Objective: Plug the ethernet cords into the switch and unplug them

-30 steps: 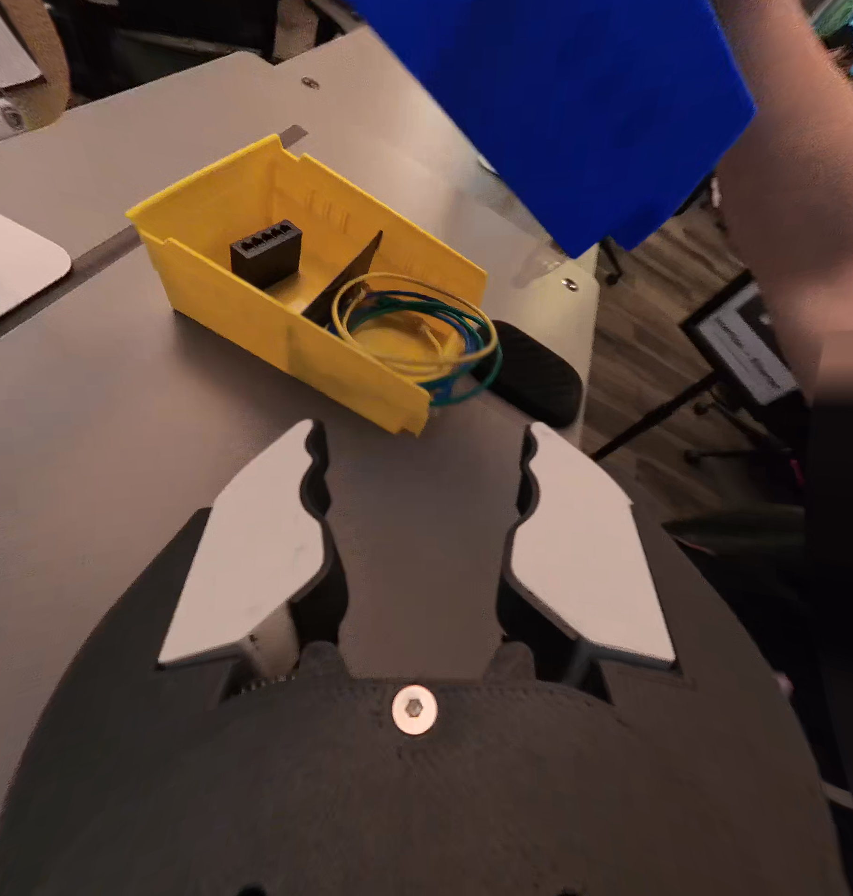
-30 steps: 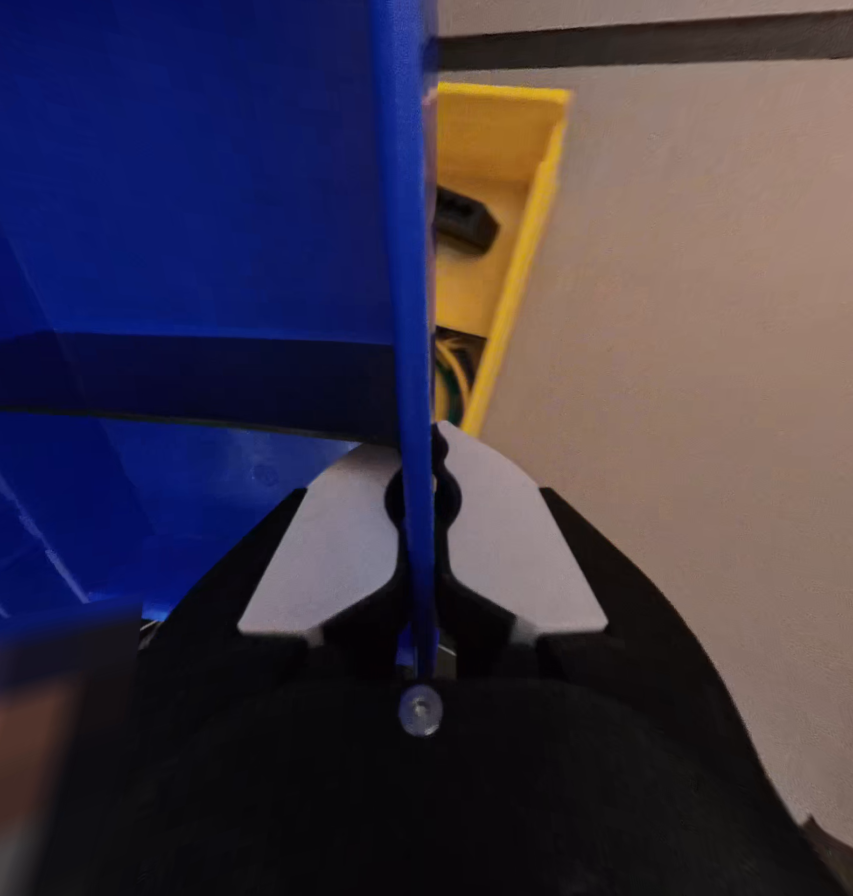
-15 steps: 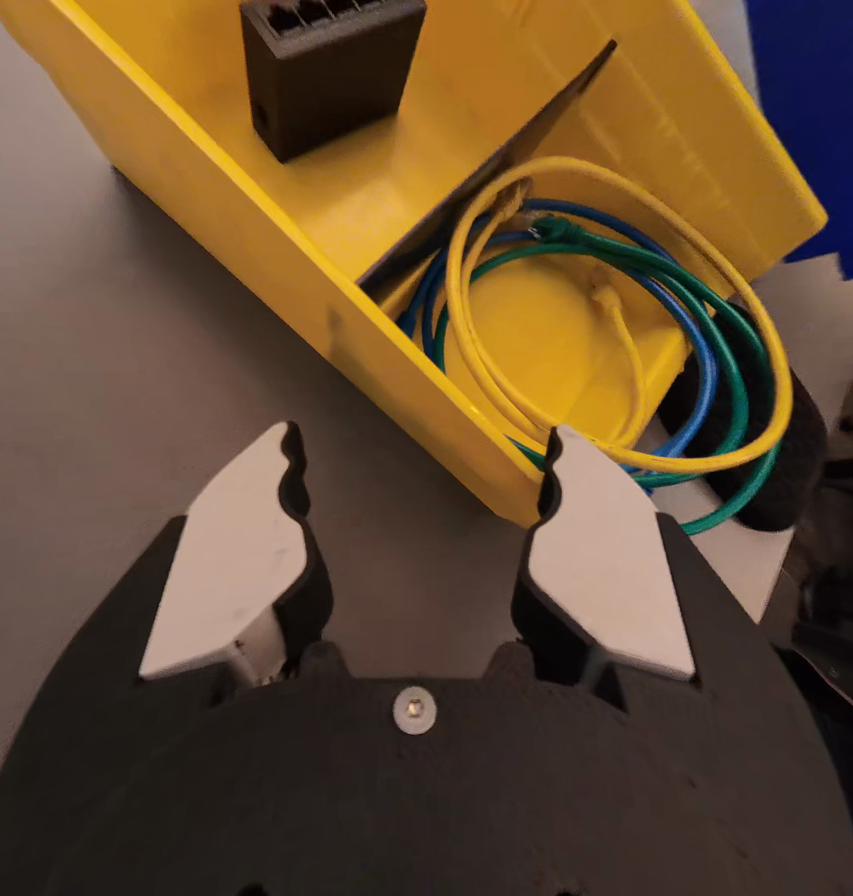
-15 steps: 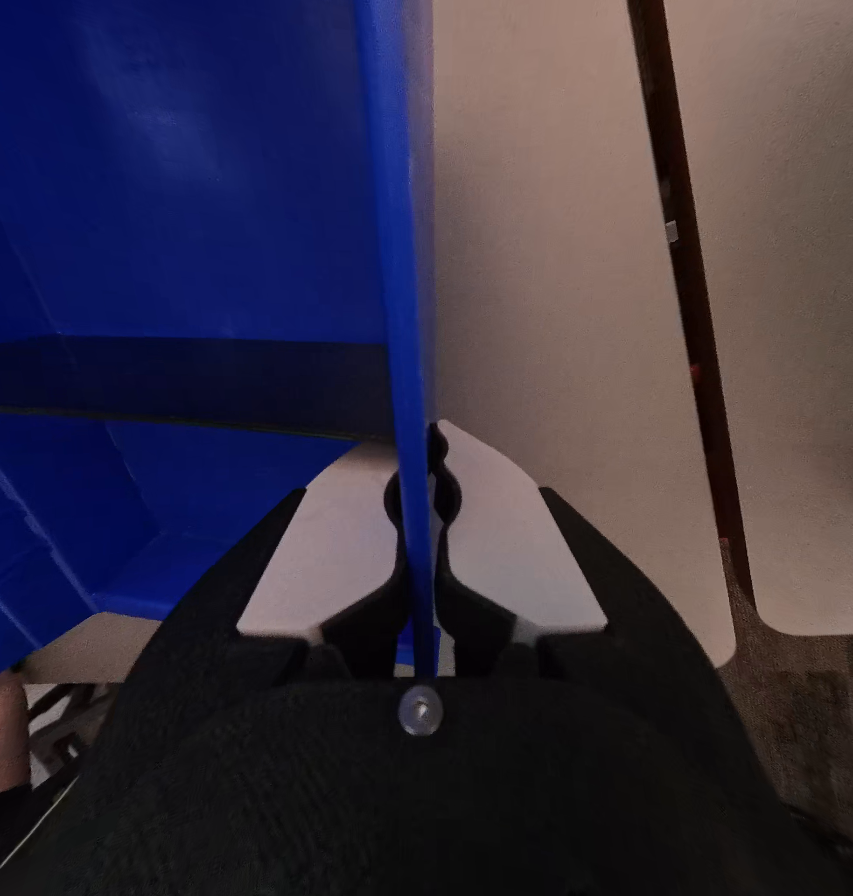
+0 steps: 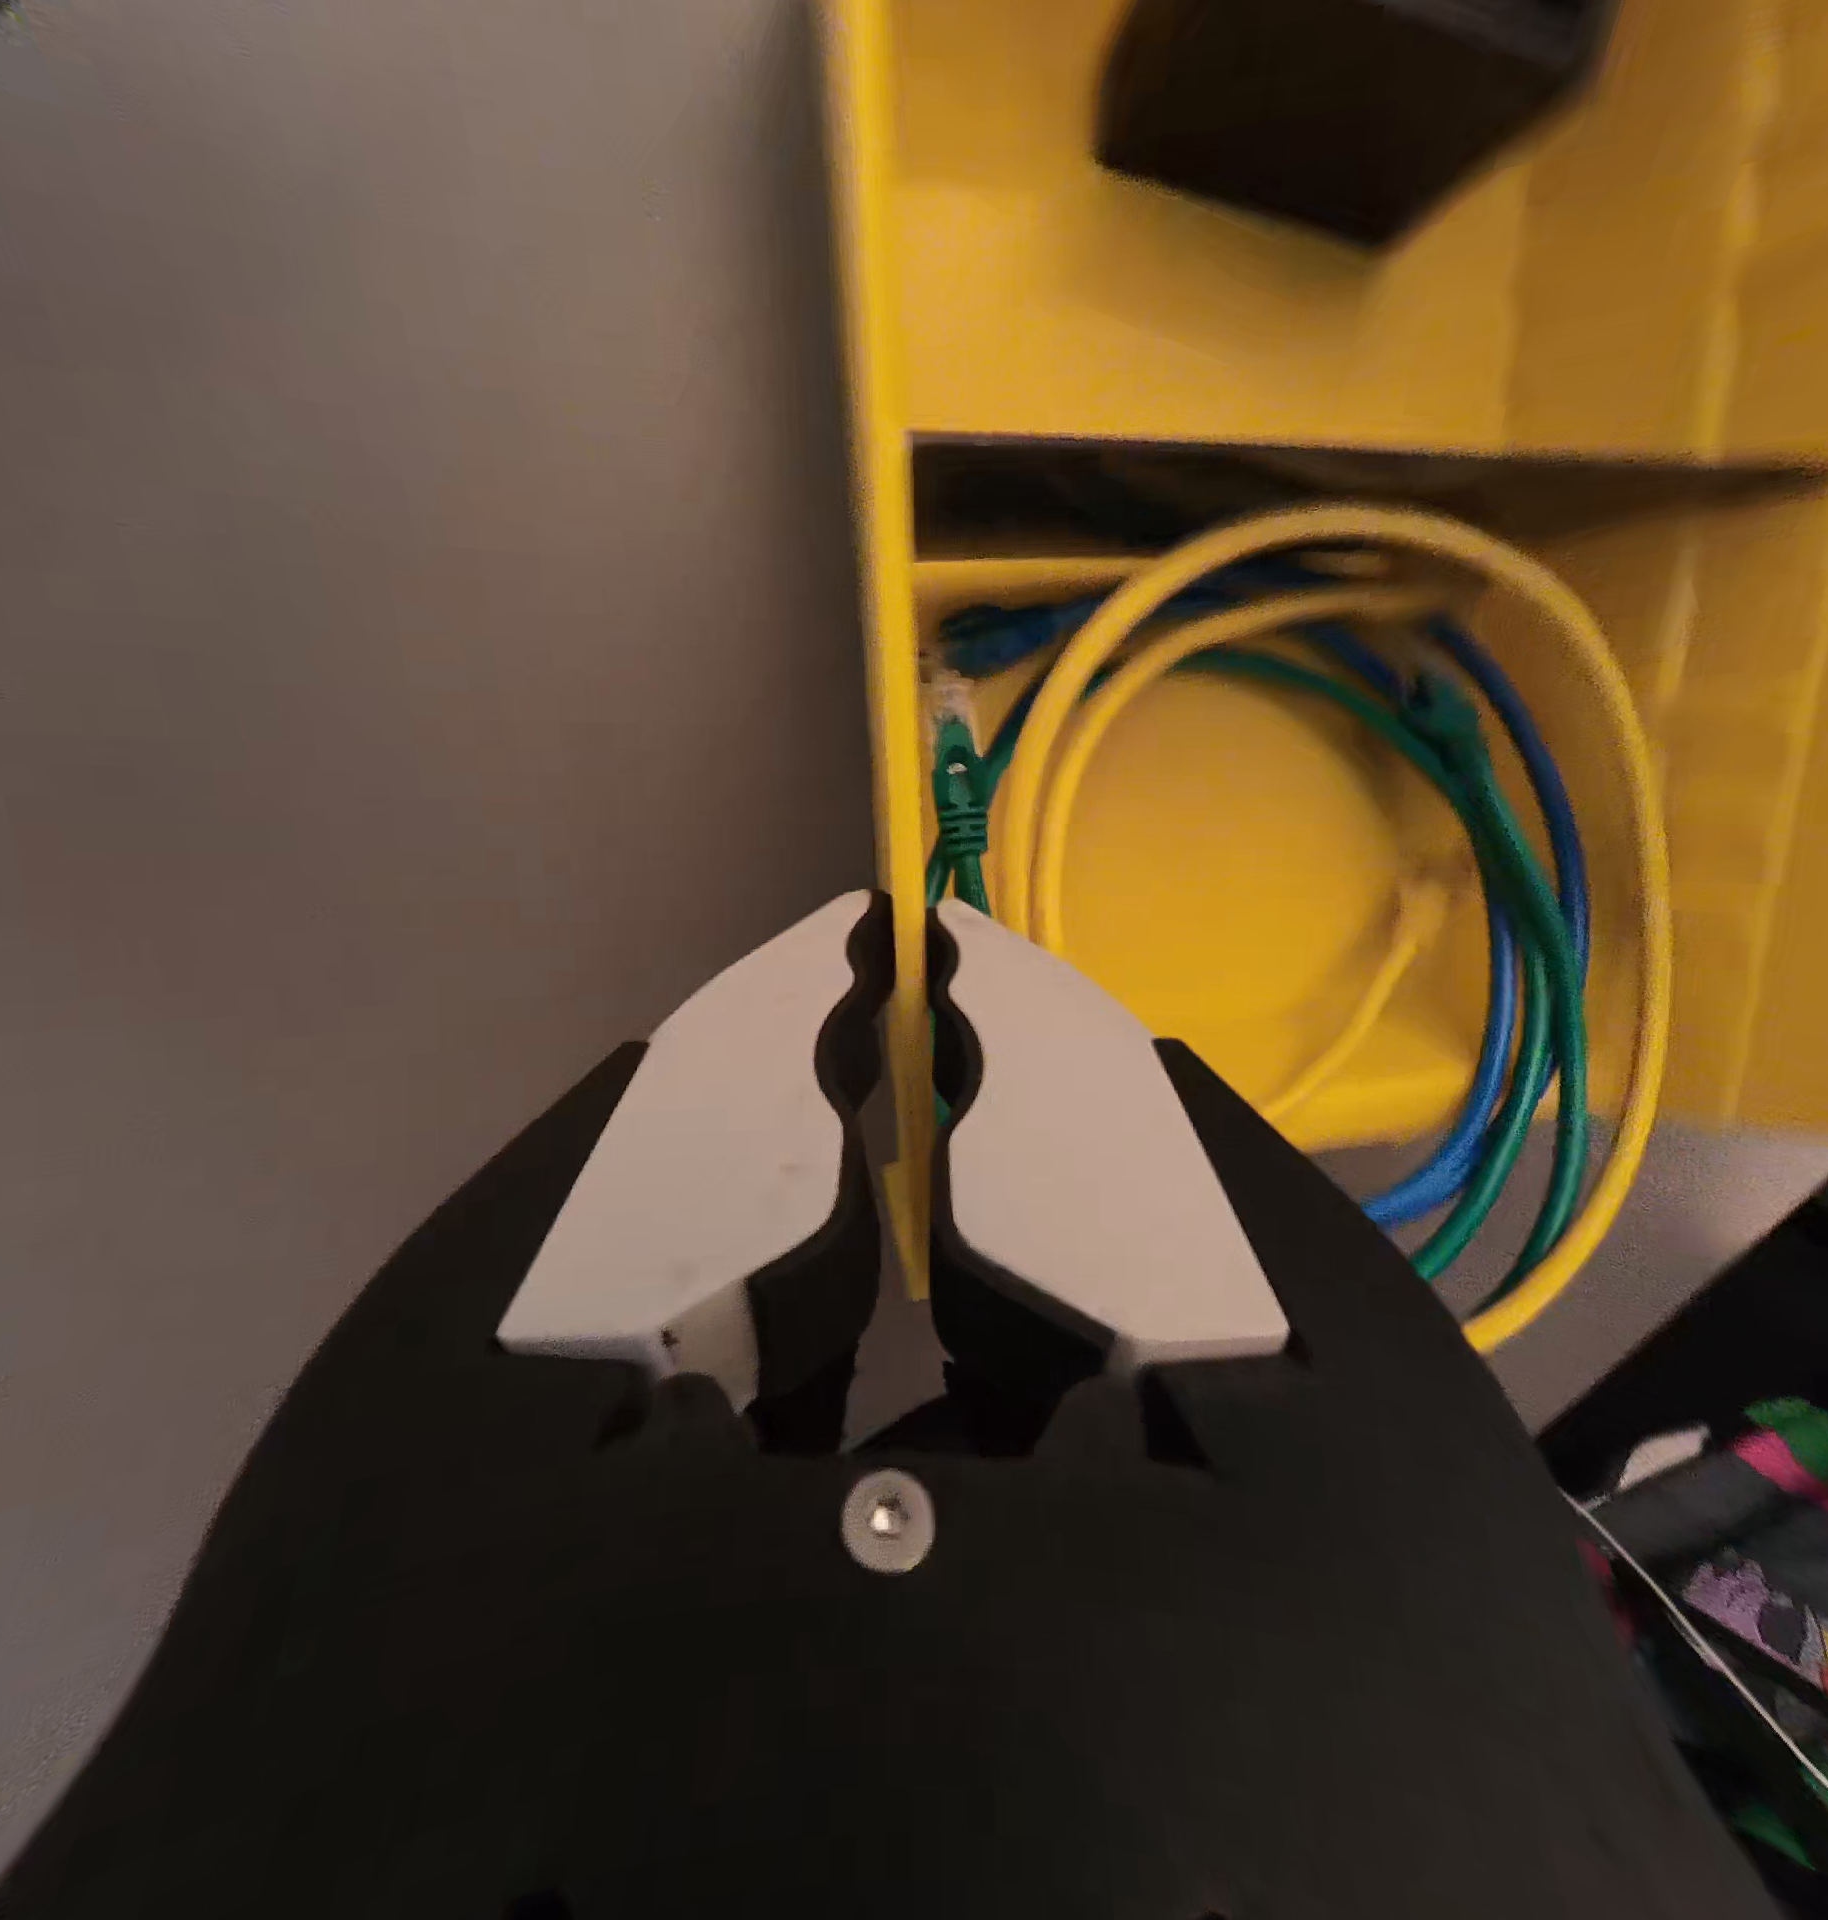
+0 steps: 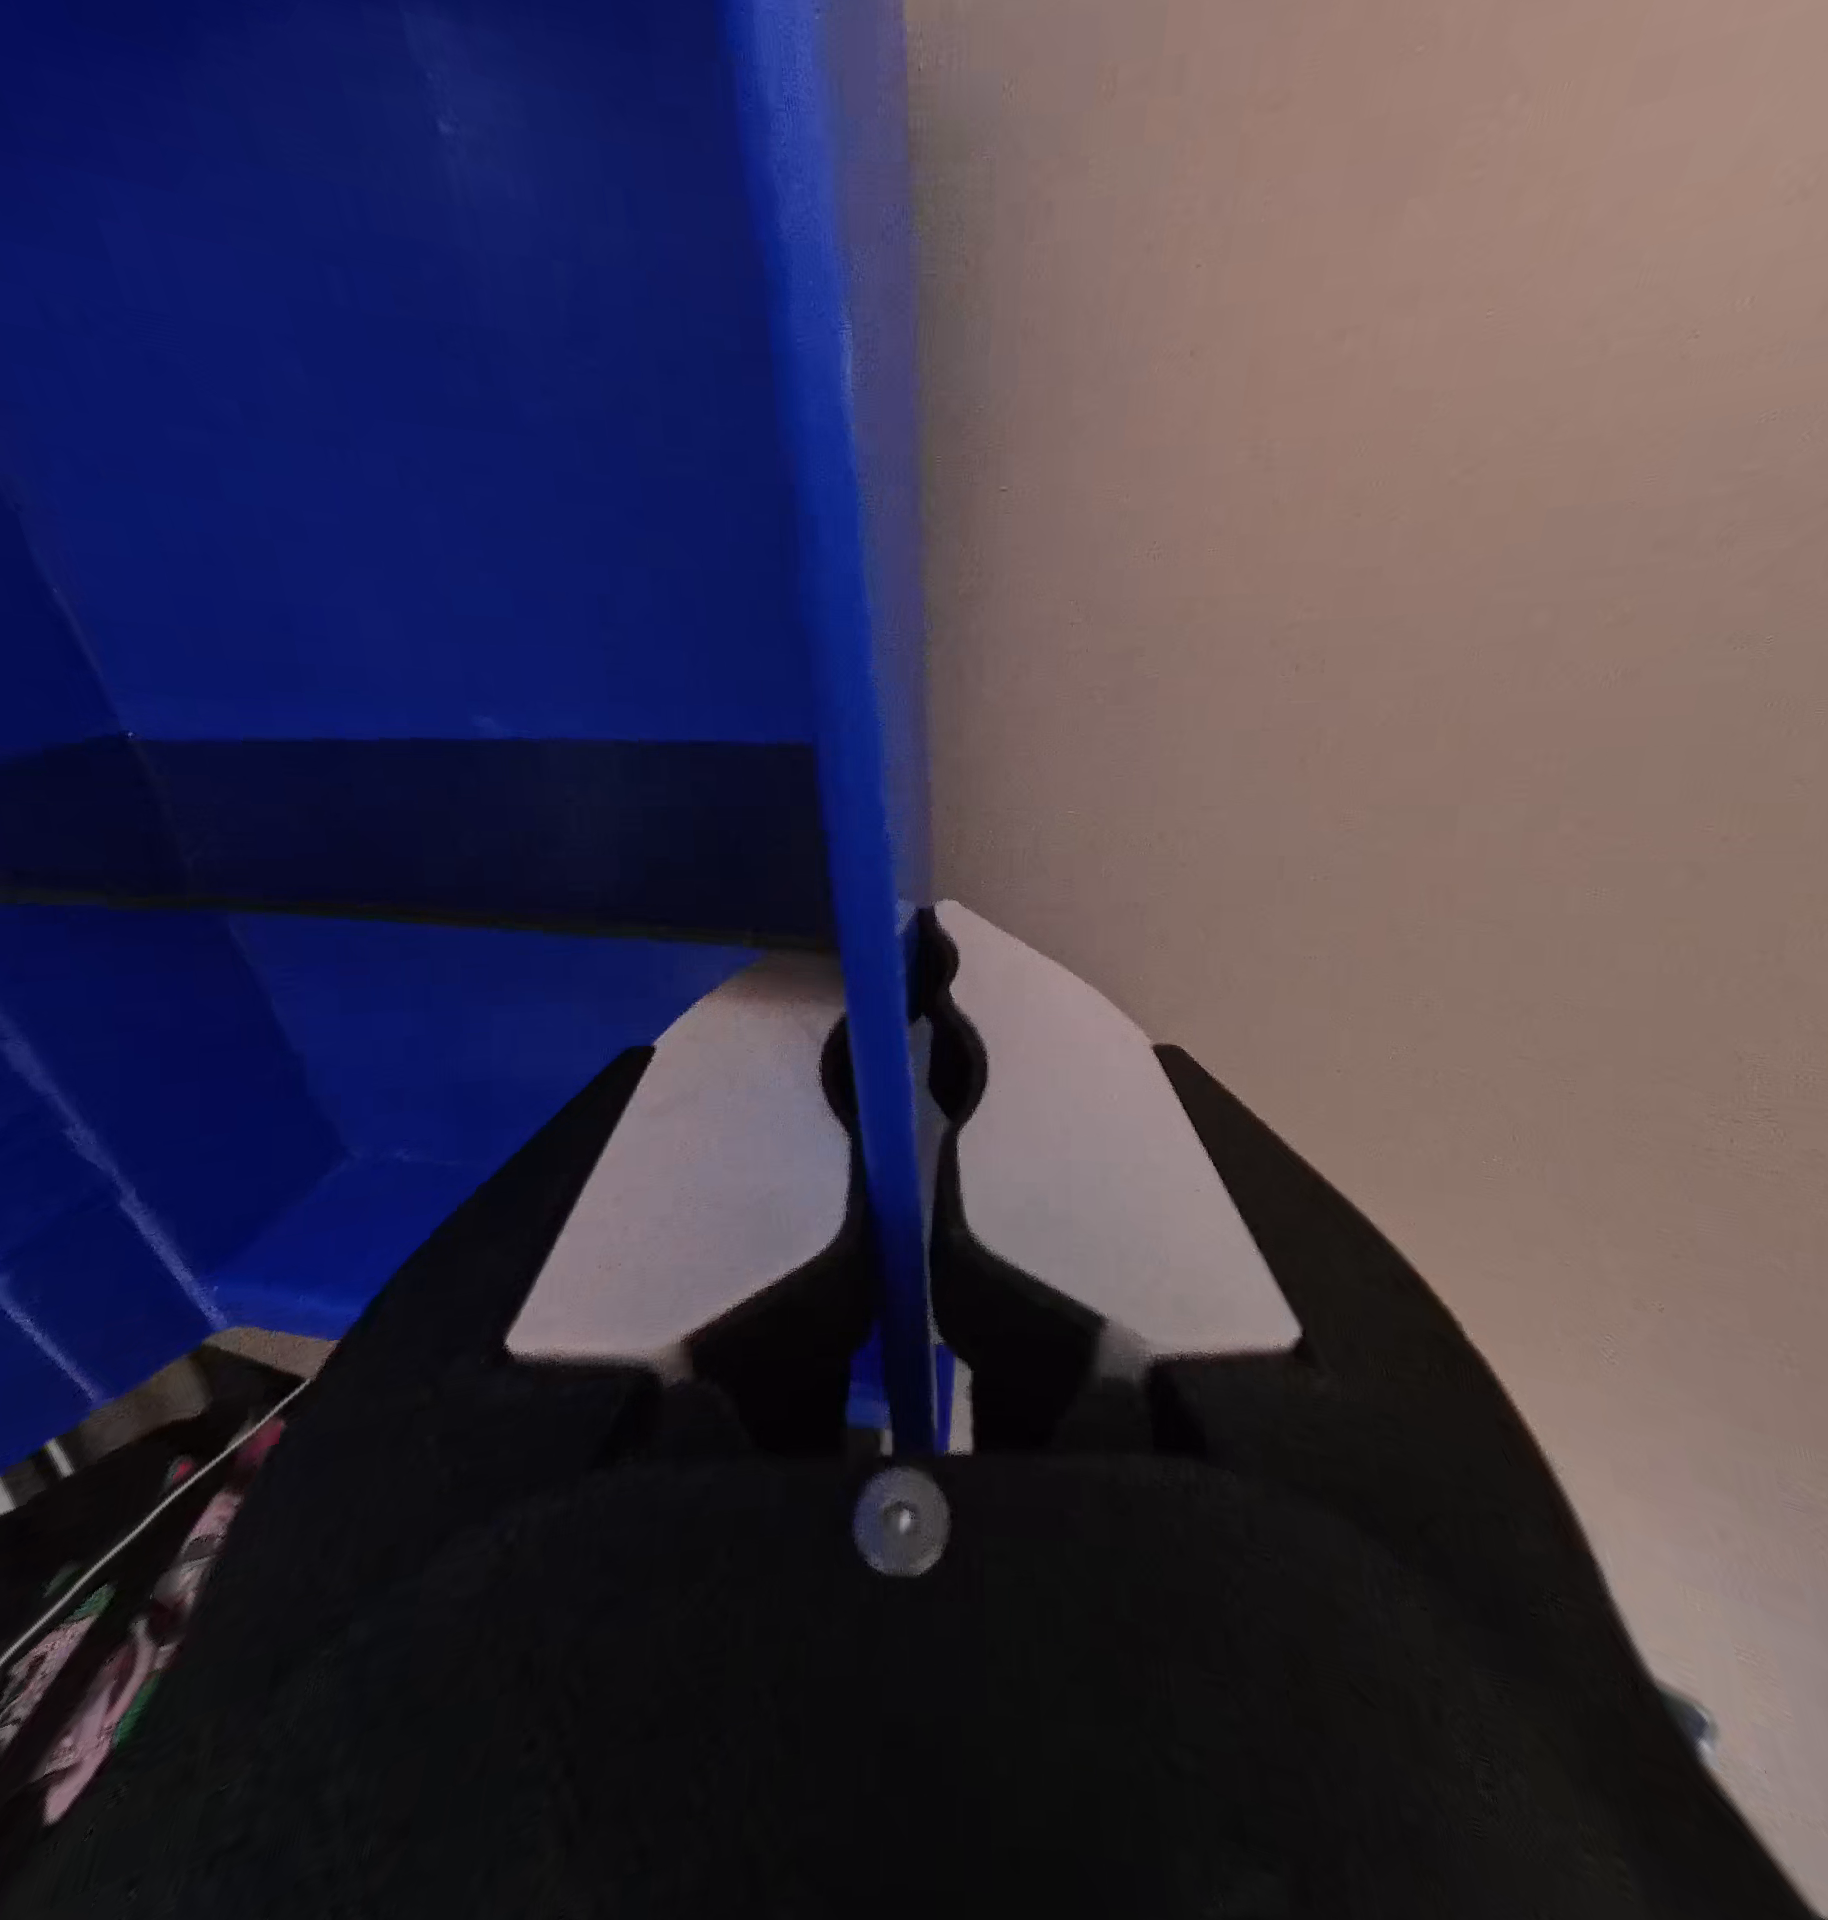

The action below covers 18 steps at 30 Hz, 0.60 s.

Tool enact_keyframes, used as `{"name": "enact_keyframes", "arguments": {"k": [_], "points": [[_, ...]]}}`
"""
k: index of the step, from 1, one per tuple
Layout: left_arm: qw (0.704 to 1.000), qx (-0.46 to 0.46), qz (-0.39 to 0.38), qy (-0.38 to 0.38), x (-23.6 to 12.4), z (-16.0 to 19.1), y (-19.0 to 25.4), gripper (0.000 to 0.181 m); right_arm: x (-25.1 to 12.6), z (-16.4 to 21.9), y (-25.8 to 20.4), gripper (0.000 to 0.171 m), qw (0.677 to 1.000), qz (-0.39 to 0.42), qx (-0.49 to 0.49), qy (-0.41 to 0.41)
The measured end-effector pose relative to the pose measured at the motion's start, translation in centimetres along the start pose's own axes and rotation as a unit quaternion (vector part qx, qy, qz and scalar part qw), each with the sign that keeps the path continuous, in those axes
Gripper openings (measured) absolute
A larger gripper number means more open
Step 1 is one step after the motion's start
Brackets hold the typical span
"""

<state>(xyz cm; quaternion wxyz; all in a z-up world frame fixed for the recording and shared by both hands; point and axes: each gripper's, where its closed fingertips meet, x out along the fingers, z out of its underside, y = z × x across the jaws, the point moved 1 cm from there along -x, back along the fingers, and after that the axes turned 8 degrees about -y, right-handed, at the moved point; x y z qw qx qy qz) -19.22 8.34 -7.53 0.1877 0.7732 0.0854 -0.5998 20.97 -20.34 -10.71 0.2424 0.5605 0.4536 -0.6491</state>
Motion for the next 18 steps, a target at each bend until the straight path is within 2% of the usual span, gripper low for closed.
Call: {"name": "enact_keyframes", "arguments": {"k": [5, 9, 14, 18], "points": [[0.994, -0.104, 0.03, 0.025, -2.9, 5.4, -7.7, 0.007, 3.5, -1.0, -6.2, 0.006, 0.998, -0.006, -0.059, -0.033], [0.971, -0.209, 0.099, 0.064, -5.0, 11.0, -11.7, 0.012, 4.6, -1.5, -7.0, 0.006, 0.996, 0.012, -0.071, -0.06], [0.94, -0.303, 0.105, 0.114, -7.1, 16.6, -15.5, 0.013, 3.3, -1.8, -1.8, 0.006, 0.995, 0.072, -0.014, -0.069], [0.918, -0.362, 0.072, 0.147, -8.1, 19.1, -18.2, 0.012, 1.4, -1.2, 3.4, 0.006, 0.993, 0.077, 0.063, -0.057]]}}
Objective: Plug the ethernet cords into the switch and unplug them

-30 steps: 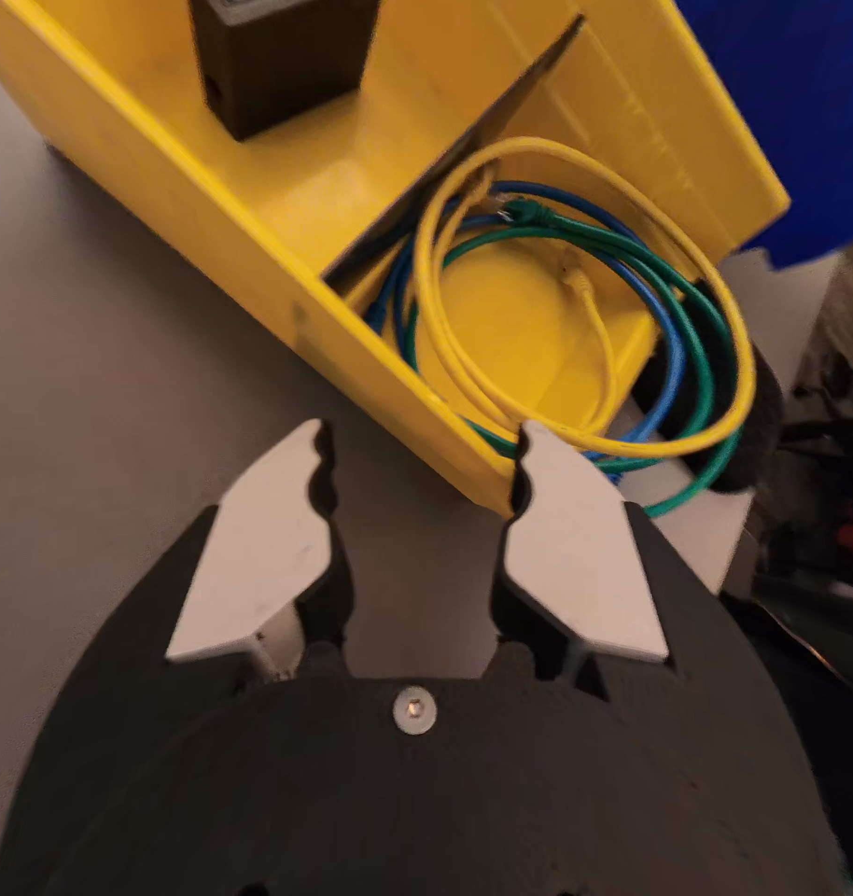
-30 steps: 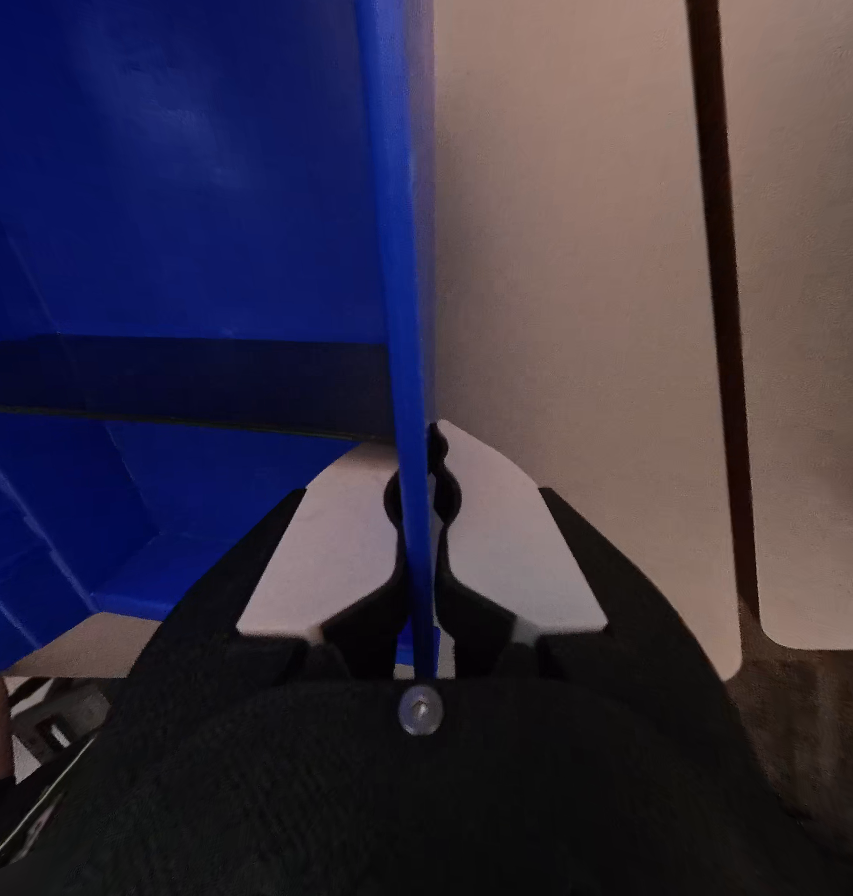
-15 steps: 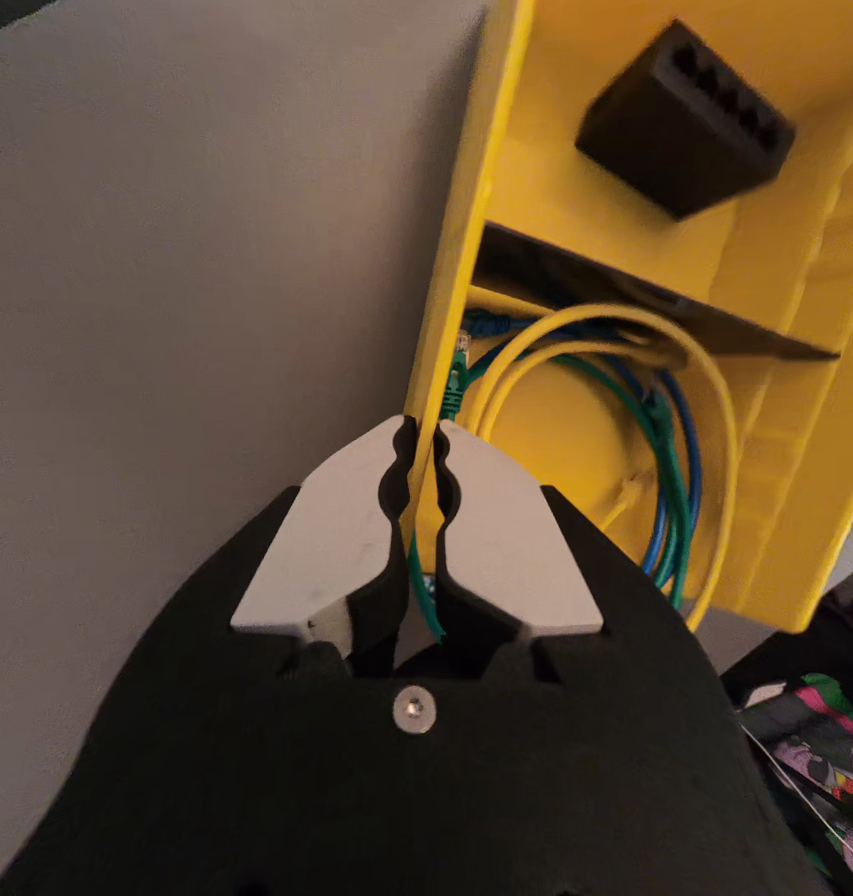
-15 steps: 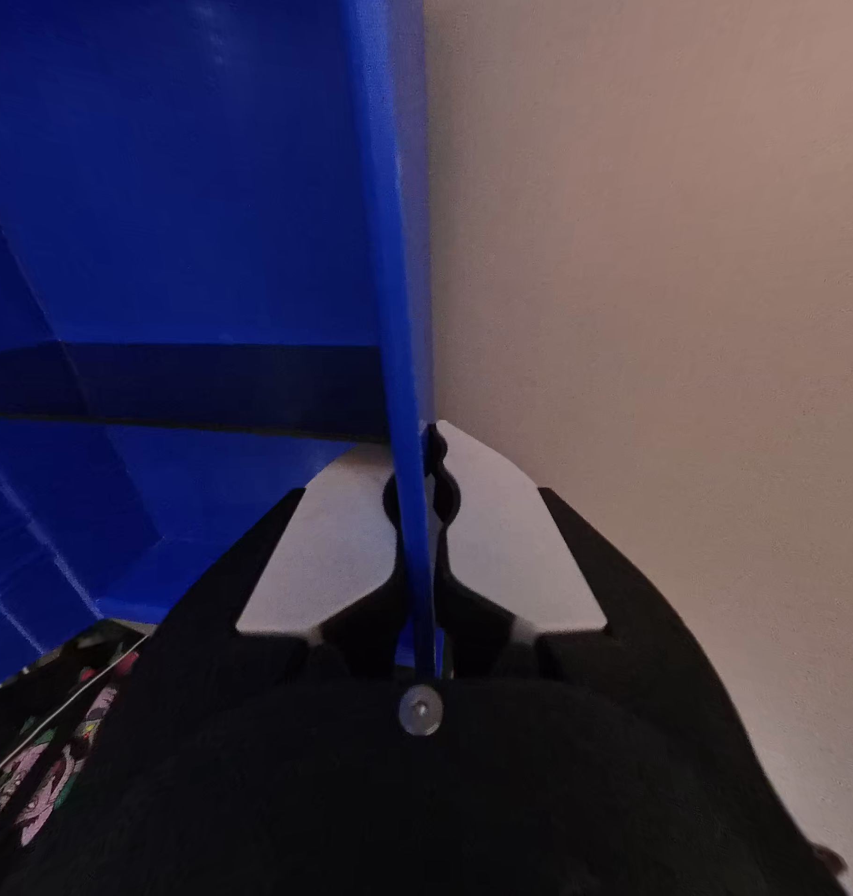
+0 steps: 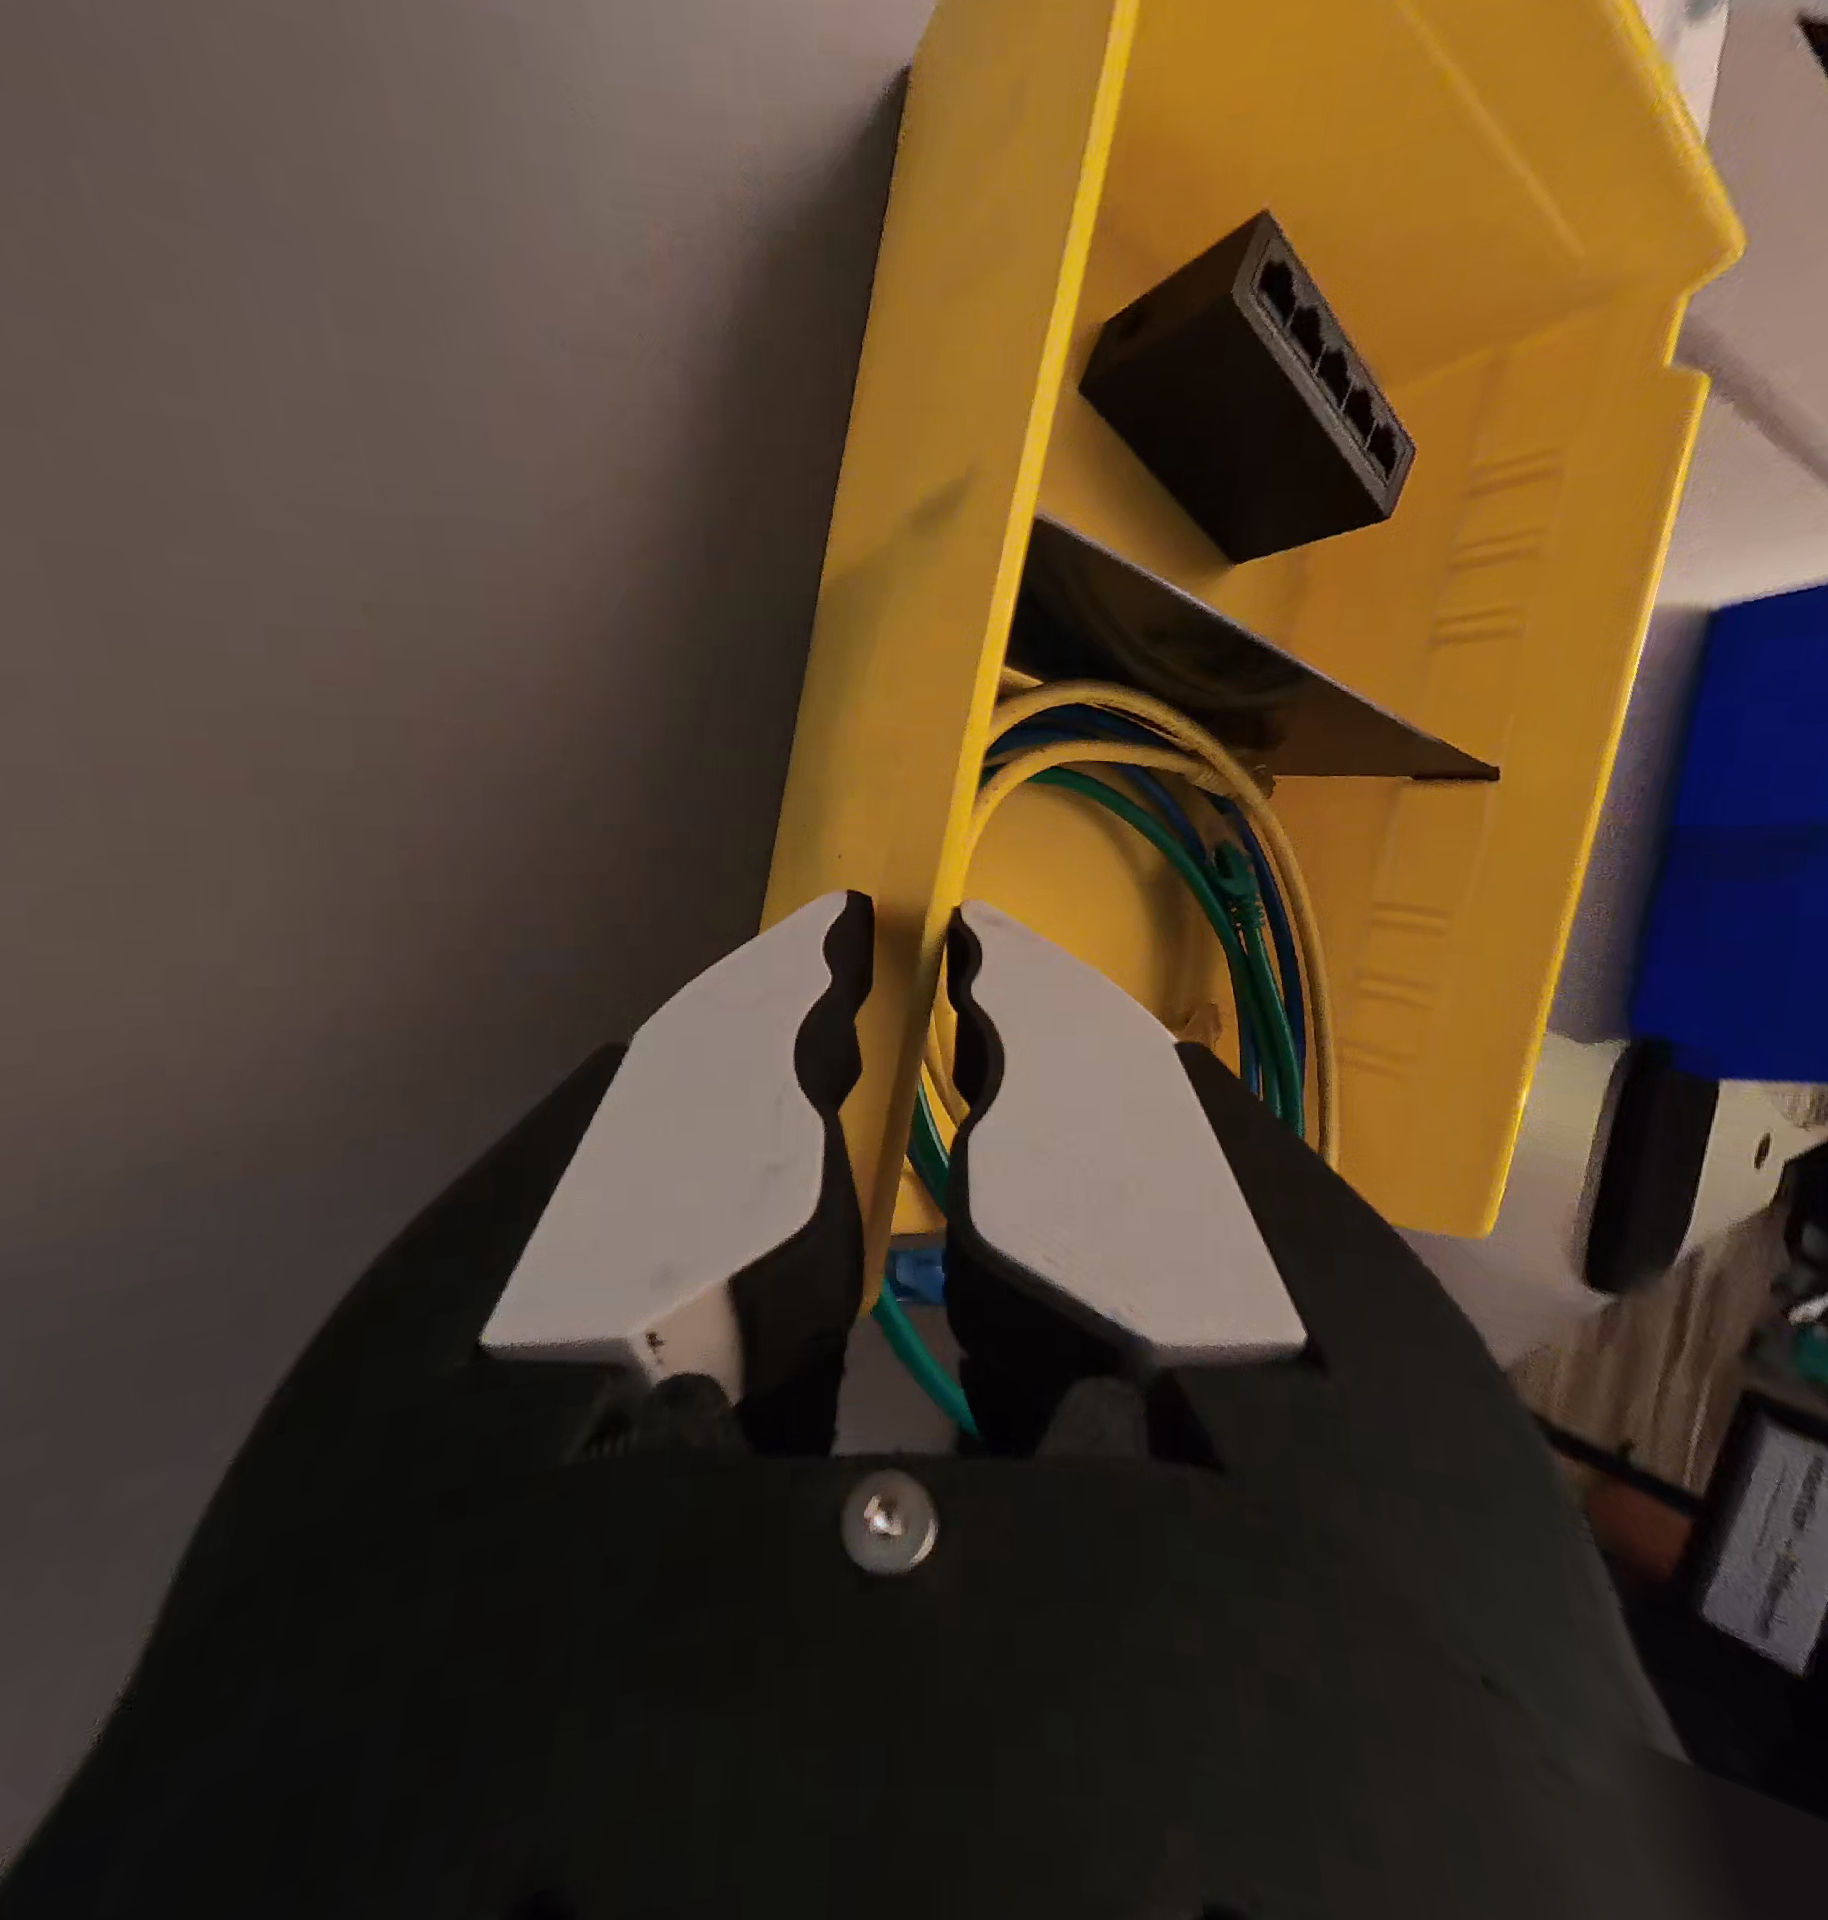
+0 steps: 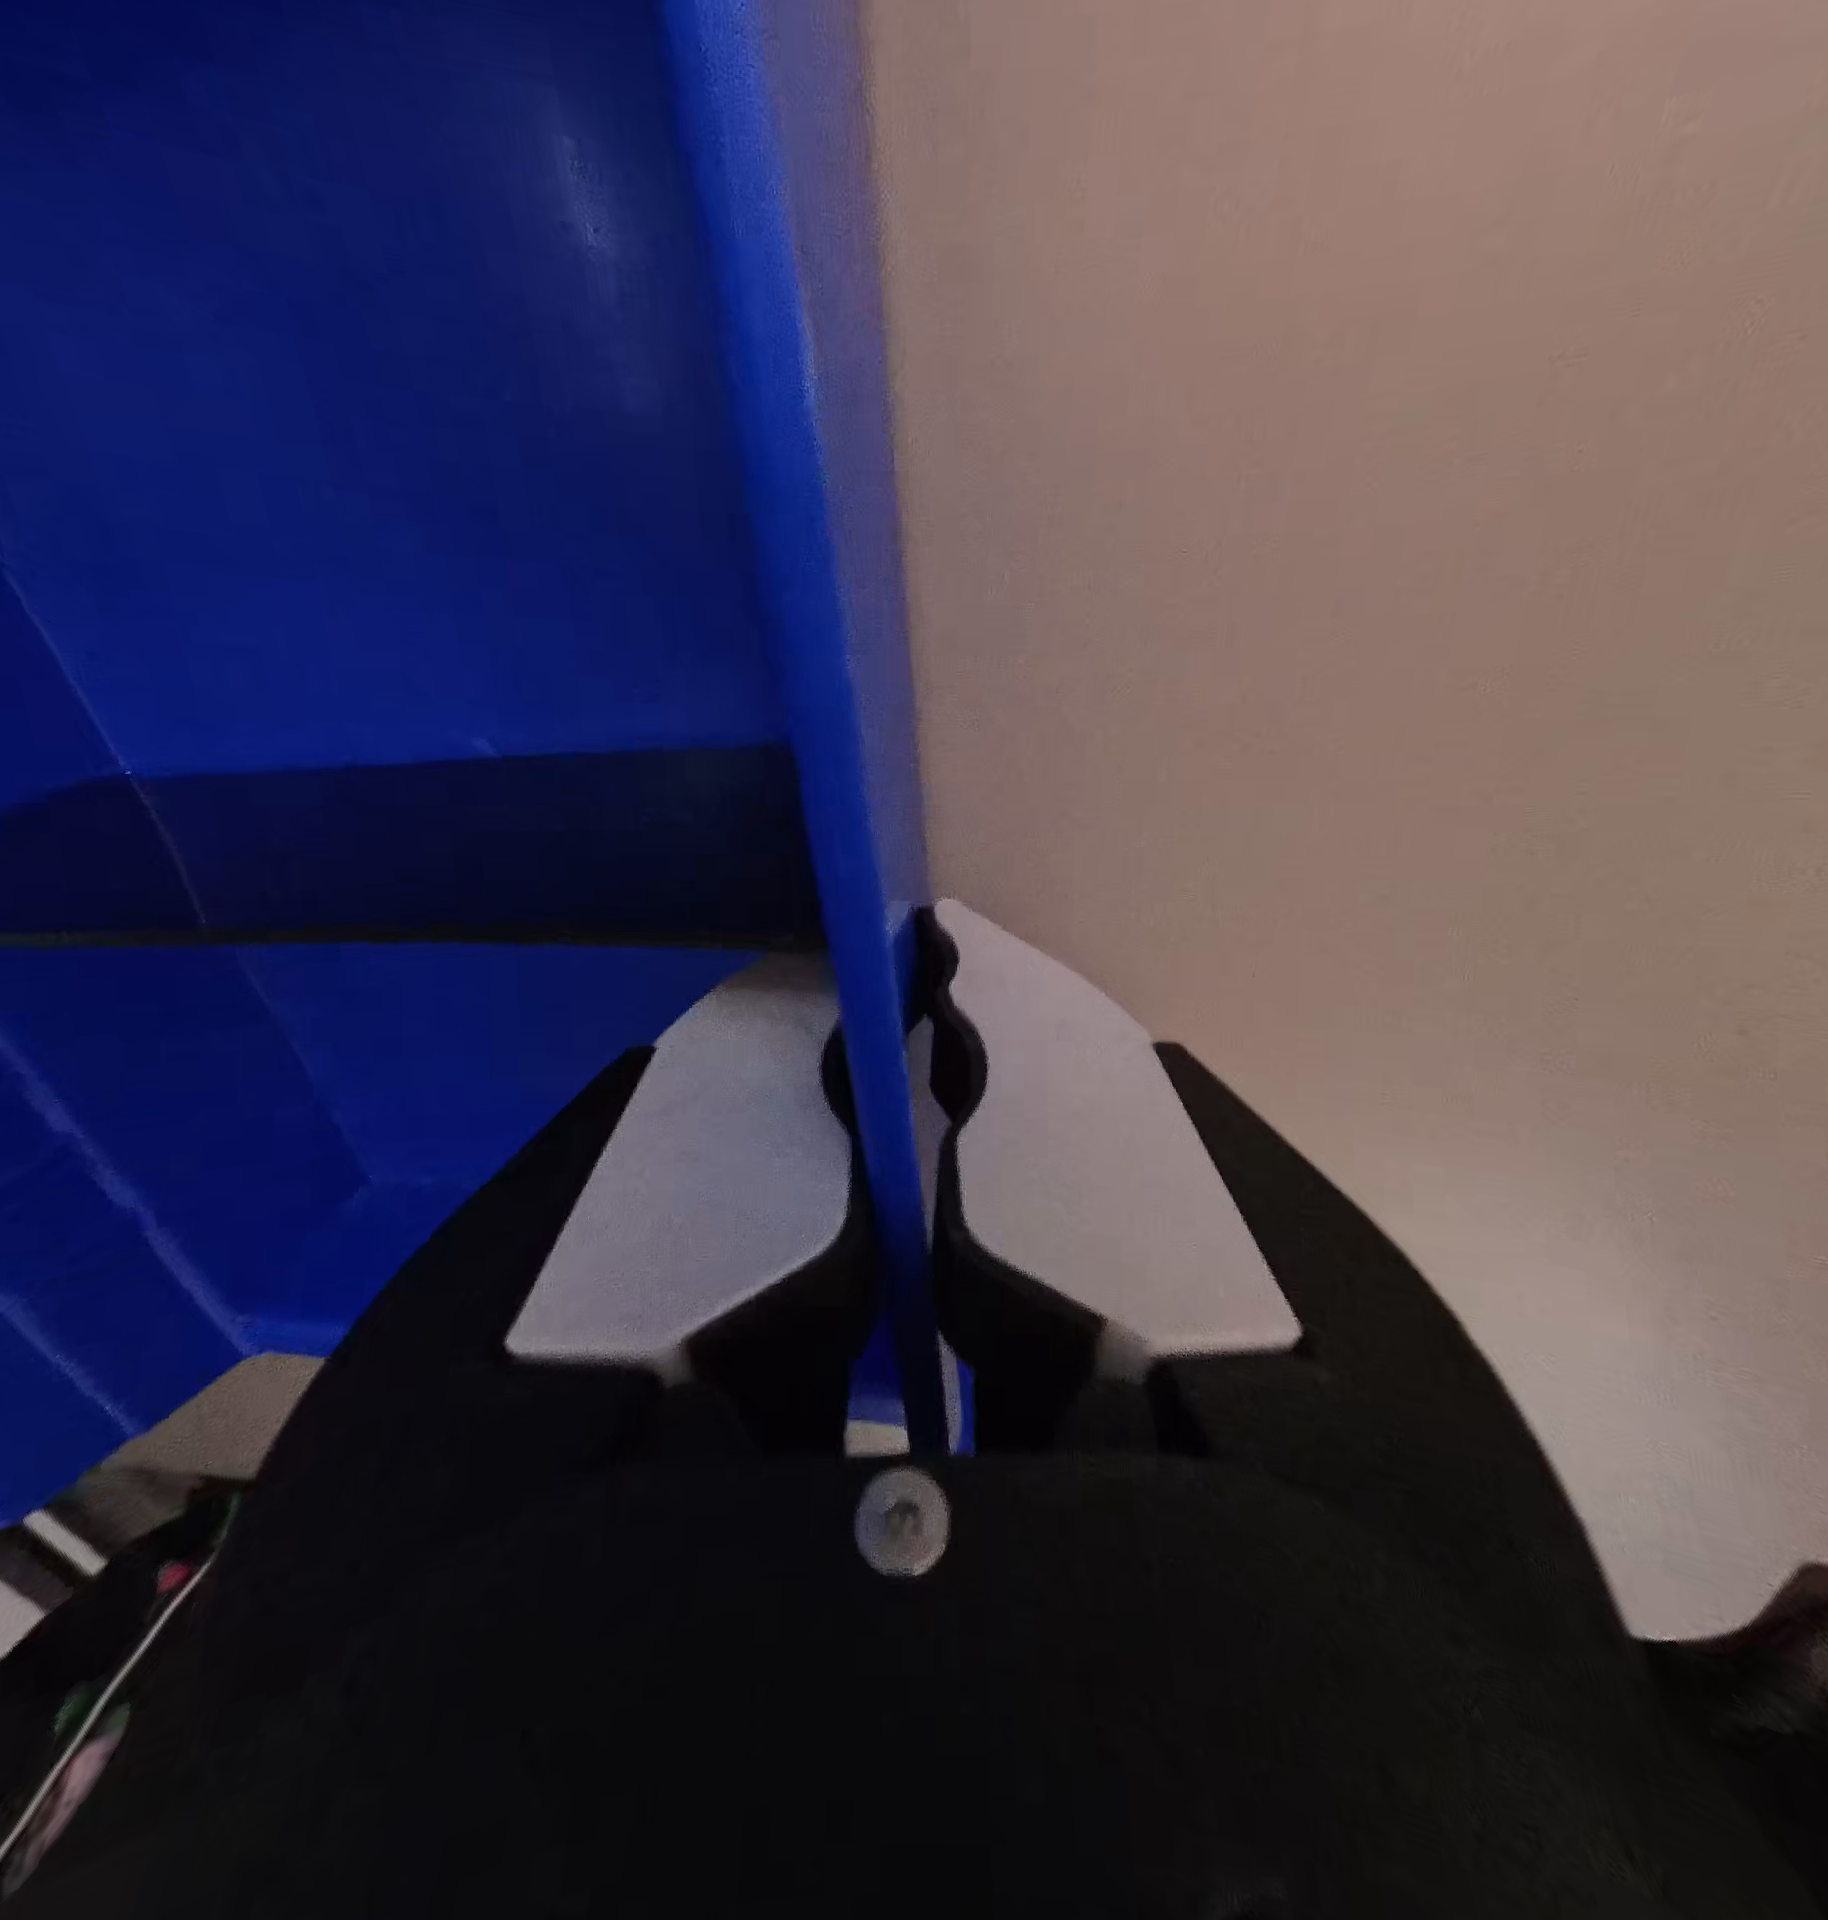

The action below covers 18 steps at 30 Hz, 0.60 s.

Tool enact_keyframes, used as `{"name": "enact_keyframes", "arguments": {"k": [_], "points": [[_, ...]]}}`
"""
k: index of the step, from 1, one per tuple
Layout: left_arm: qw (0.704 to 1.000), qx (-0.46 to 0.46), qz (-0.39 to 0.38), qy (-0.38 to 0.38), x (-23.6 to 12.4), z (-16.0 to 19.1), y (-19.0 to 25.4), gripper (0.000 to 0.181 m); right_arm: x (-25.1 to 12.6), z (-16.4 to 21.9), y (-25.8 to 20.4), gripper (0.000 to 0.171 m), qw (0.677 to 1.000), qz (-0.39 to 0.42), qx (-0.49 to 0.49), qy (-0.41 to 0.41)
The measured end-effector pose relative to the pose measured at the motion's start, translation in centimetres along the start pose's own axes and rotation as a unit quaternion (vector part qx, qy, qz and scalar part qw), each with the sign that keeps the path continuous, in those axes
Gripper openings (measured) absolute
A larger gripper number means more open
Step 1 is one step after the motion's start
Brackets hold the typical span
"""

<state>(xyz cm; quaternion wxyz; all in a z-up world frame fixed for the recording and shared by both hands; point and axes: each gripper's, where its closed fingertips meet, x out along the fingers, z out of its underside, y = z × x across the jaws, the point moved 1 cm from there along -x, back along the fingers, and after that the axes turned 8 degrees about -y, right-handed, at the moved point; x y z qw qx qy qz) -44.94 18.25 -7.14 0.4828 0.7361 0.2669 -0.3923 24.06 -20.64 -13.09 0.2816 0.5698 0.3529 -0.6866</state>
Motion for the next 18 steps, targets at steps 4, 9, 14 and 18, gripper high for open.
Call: {"name": "enact_keyframes", "arguments": {"k": [4, 9, 14, 18], "points": [[0.999, -0.034, 0.016, 0.022, -0.4, -0.4, -0.8, 0.013, -0.2, 0.2, 2.6, 0.006, 0.999, -0.017, 0.047, 0.018], [0.999, -0.031, -0.02, 0.003, -0.2, 0.0, -0.4, 0.012, -0.3, 0.1, 2.8, 0.007, 1.0, 0.0, 0.0, 0.012], [0.999, -0.011, -0.008, -0.046, 0.8, 1.5, 1.7, 0.012, -0.3, -0.4, 2.5, 0.007, 0.999, 0.002, -0.046, 0.01], [0.996, 0.03, -0.015, -0.086, 1.5, 2.5, 3.1, 0.011, -0.3, -0.4, 2.3, 0.008, 0.998, -0.001, -0.061, 0.006]]}}
